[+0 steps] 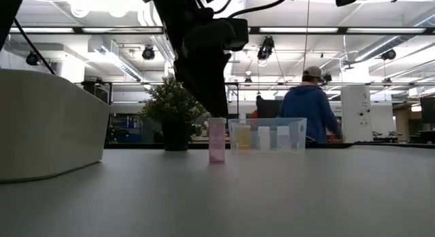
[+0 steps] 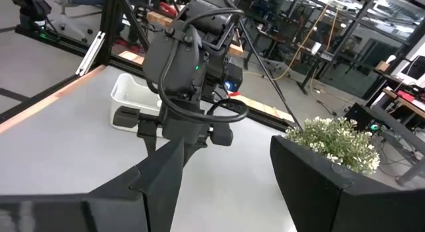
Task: Pick and place medicine bottles into bin by pill shape (circle, oval)
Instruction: Put the pink tablet bottle into the gray bin
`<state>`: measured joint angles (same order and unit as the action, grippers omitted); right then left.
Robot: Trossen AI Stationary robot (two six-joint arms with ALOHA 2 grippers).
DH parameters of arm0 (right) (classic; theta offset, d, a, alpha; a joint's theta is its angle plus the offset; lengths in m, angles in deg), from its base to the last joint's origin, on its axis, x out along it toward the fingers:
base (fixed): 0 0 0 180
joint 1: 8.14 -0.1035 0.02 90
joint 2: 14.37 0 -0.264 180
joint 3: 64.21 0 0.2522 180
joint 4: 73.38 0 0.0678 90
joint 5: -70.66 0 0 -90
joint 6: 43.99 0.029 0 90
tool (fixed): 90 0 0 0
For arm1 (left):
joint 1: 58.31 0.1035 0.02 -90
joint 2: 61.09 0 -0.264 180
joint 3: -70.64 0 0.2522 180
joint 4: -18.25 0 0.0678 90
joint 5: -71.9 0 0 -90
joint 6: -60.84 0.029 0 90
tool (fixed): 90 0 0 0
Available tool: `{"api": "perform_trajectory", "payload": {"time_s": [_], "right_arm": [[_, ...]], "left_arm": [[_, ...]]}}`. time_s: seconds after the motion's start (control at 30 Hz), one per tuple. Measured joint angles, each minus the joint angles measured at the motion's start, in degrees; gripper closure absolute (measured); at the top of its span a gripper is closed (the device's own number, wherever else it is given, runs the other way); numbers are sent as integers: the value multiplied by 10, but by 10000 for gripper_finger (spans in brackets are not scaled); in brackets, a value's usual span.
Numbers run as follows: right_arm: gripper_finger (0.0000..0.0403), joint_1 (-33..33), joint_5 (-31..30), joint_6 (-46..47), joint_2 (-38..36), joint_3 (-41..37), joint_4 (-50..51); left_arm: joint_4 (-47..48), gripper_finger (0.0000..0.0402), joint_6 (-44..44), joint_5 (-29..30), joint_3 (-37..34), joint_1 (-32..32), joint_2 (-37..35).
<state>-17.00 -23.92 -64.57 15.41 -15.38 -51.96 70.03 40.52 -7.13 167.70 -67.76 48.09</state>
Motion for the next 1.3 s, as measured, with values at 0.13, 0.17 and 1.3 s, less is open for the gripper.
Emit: {"api": "perform_trajectory", "payload": {"time_s": [0.13, 0.17, 1.3], "right_arm": [[184, 0, 0, 0, 0, 0, 2], [184, 0, 0, 0, 0, 0, 2], [184, 0, 0, 0, 0, 0, 6]], "left_arm": [[0, 221, 0, 0, -1, 1, 5], [0, 221, 0, 0, -2, 1, 5], [-31, 305, -4, -4, -24, 1, 5]]}}
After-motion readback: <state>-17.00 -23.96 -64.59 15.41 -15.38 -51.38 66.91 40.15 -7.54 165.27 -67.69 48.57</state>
